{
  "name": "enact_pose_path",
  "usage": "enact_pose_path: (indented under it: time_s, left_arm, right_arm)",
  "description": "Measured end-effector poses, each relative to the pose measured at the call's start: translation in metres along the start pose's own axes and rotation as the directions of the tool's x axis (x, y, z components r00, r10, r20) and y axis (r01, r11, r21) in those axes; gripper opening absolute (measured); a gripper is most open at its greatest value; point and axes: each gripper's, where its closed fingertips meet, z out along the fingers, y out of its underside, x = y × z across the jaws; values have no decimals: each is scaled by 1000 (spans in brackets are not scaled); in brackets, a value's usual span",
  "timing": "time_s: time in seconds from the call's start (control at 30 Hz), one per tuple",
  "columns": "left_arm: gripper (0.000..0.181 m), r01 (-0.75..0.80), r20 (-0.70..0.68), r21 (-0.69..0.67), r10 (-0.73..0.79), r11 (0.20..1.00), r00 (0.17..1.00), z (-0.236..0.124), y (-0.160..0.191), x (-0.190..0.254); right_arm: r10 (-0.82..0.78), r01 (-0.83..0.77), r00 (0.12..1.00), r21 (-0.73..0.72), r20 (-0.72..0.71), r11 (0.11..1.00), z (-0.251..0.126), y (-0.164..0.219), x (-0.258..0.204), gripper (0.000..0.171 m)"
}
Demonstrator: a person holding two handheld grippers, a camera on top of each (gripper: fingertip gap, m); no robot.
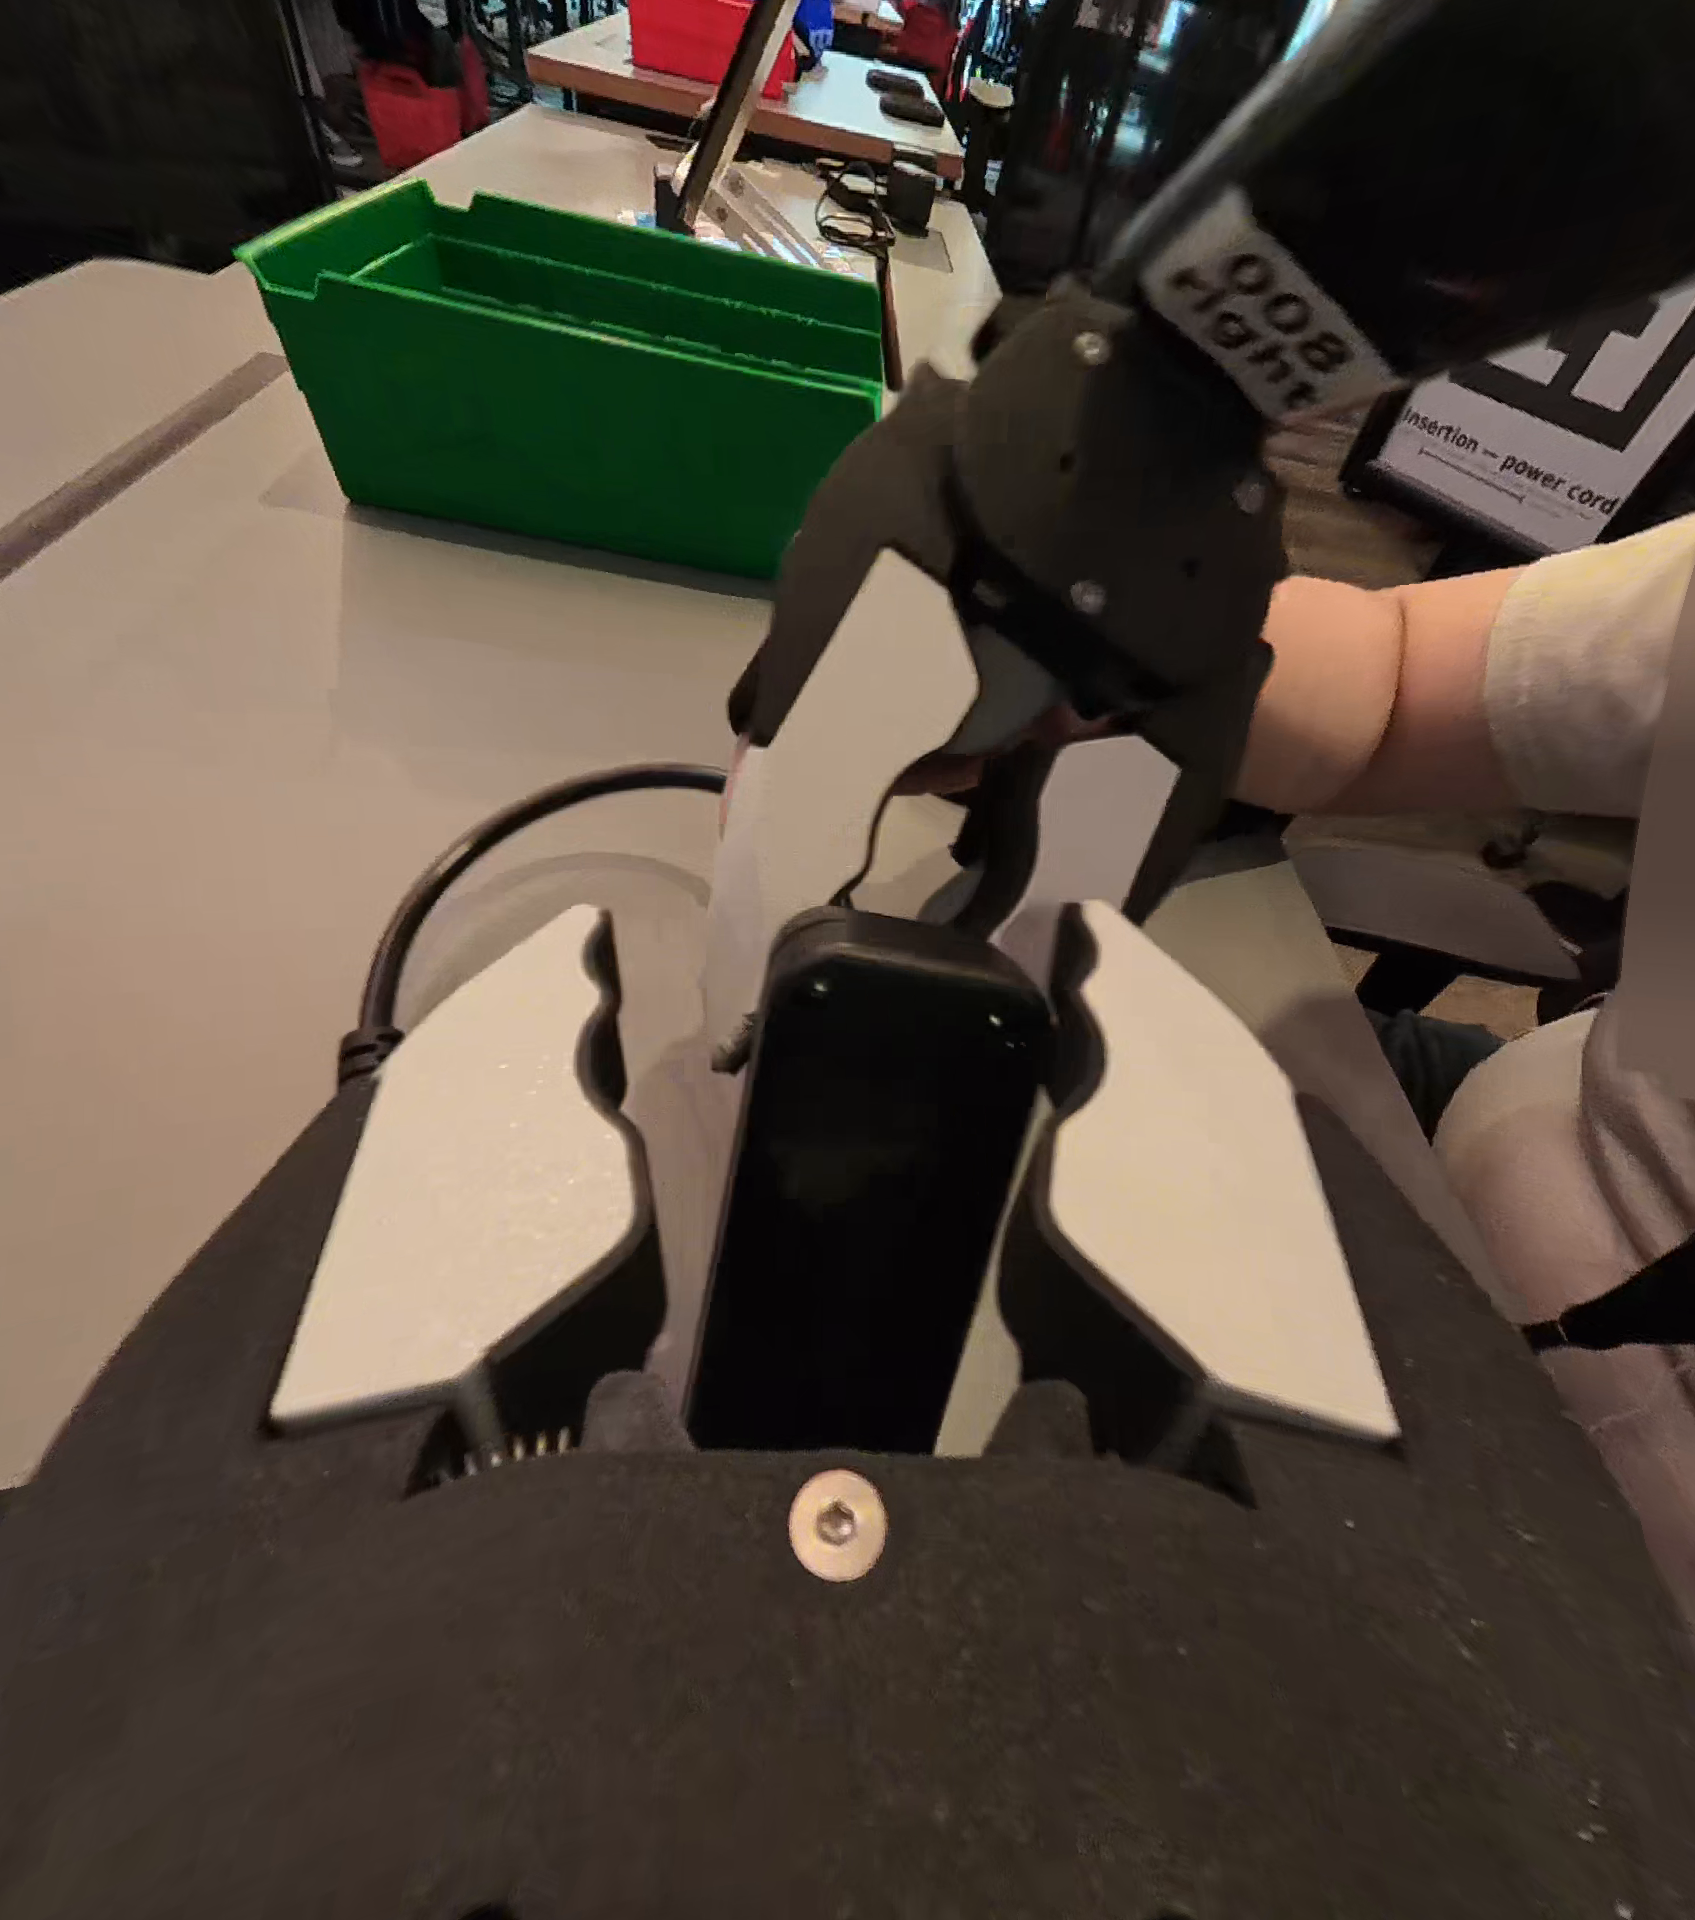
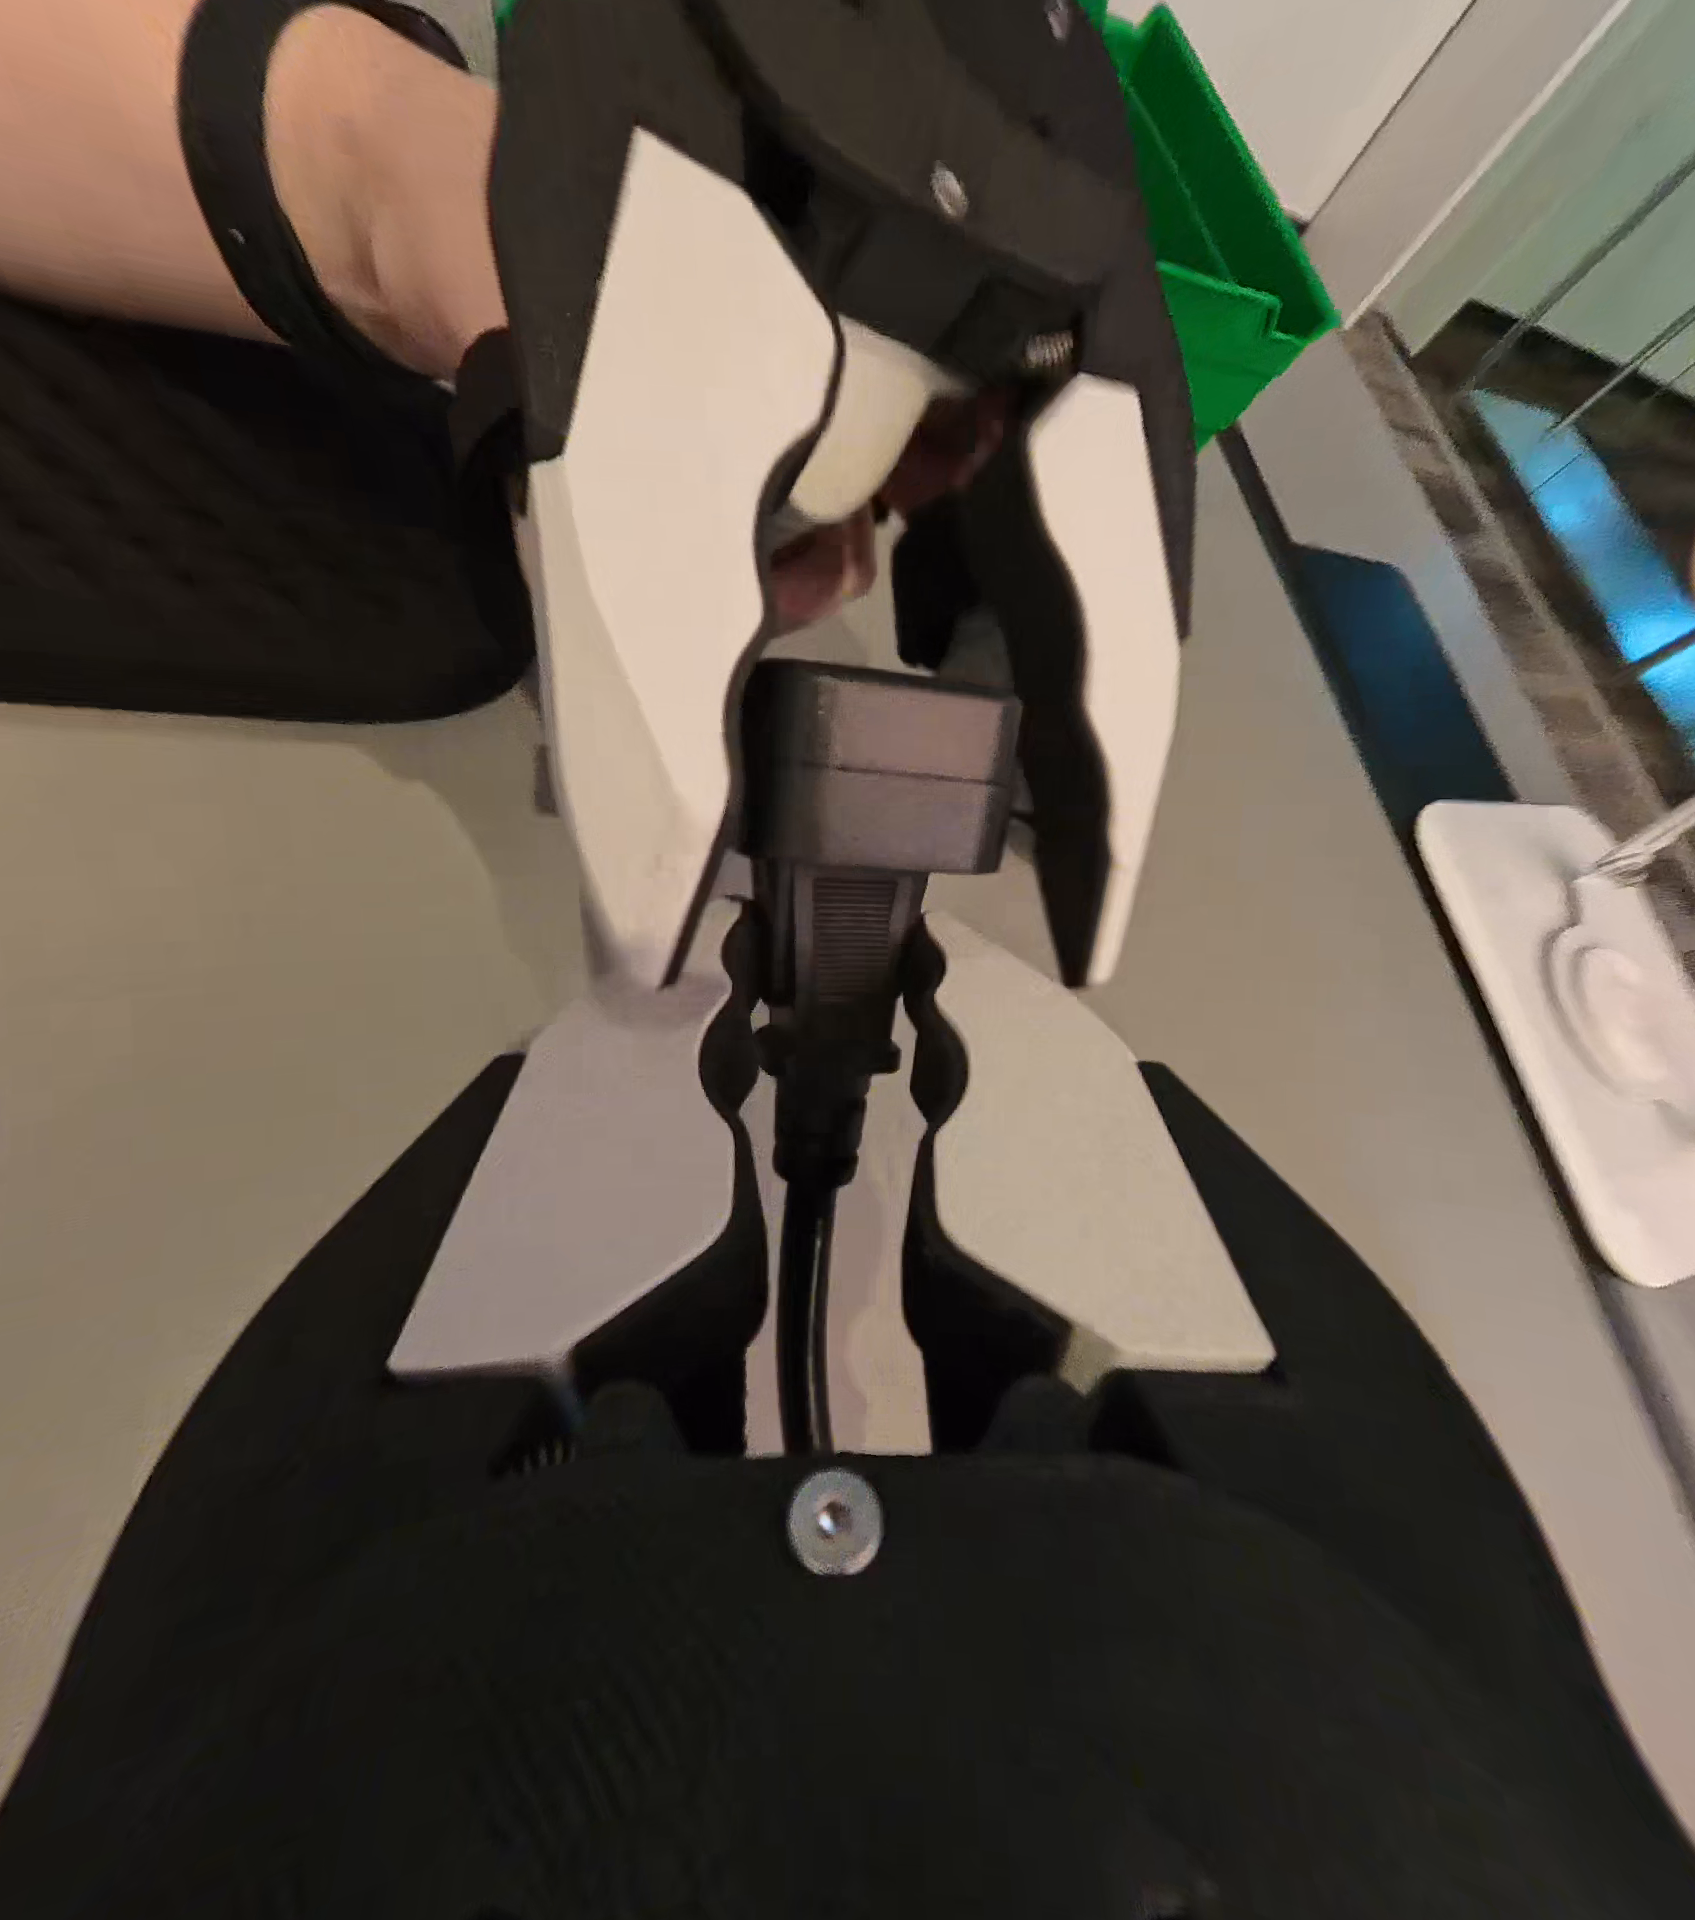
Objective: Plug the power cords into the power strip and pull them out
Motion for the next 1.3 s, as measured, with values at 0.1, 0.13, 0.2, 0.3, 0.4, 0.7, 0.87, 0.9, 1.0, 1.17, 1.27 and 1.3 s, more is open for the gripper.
enact_pose_path:
  time_s: [0.1,0.13,0.2,0.3,0.4,0.7,0.87,0.9,1.0,1.17,1.27,1.3]
  left_arm:
    - [71,57,-85,-55,-62,997,994,7,12,7]
    - [69,67,-86,-65,-73,996,994,8,14,7]
    - [68,39,-69,-66,-43,997,997,7,14,5]
    - [63,67,-48,-12,-68,998,997,5,7,0]
    - [55,82,-13,21,-82,996,997,2,4,-7]
    - [53,97,29,59,-99,994,995,-6,-8,-10]
    - [58,-10,208,-206,54,978,977,-34,4,-25]
    - [62,-45,261,-273,119,961,958,-39,8,-29]
    - [56,-94,418,-383,264,919,870,-41,11,-44]
    - [45,-98,589,-545,464,833,661,-39,29,-76]
    - [33,-137,662,-596,581,791,473,-49,22,-94]
    - [31,-158,680,-601,605,783,414,-52,17,-98]
  right_arm:
    - [-62,62,998,-21,-21,998,4,3,-2,27]
    - [-77,76,997,-33,-24,997,6,6,-2,27]
    - [-101,101,994,-24,-32,995,7,6,-2,27]
    - [-111,111,991,-2,-72,994,7,4,2,28]
    - [-76,78,994,12,-83,997,10,5,4,31]
    - [8,9,980,84,-198,996,11,-6,16,28]
    - [141,-122,963,96,-228,988,4,0,33,26]
    - [183,-160,953,113,-240,981,1,0,38,26]
    - [265,-236,925,134,-274,963,-2,0,45,26]
    - [414,-376,866,180,-282,909,6,-4,49,25]
    - [477,-437,837,196,-267,878,13,-6,52,26]
    - [497,-456,830,205,-254,866,14,-7,52,26]
